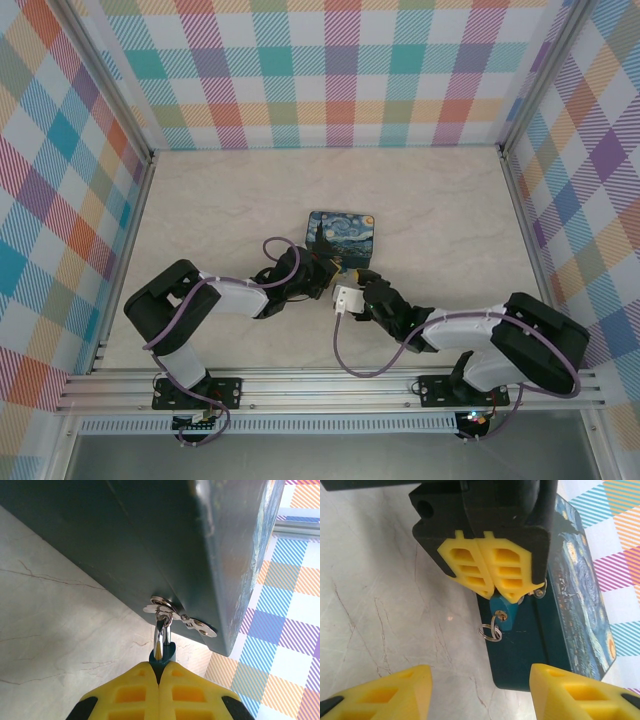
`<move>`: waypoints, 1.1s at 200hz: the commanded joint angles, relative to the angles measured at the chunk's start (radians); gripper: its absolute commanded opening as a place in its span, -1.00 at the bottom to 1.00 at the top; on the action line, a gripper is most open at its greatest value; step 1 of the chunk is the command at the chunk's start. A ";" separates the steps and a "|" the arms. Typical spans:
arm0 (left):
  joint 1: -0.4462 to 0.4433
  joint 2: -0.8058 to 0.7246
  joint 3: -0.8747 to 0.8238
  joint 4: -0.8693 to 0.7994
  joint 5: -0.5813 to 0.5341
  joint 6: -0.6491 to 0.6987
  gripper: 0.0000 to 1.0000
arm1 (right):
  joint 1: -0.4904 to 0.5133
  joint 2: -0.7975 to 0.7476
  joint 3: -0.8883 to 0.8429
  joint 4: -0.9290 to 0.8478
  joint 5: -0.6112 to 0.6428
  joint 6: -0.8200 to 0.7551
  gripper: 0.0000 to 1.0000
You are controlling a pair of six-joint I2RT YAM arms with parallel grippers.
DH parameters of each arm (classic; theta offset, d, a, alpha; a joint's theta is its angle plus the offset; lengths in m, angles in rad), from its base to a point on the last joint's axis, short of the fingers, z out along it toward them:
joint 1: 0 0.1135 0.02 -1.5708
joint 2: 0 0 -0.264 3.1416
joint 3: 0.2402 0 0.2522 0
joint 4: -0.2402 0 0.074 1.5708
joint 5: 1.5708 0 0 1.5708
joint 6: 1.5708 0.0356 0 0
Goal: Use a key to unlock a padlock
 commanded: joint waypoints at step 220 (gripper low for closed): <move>-0.001 -0.047 0.013 0.003 0.006 -0.017 -1.00 | -0.056 0.153 0.088 0.178 -0.045 0.045 -0.69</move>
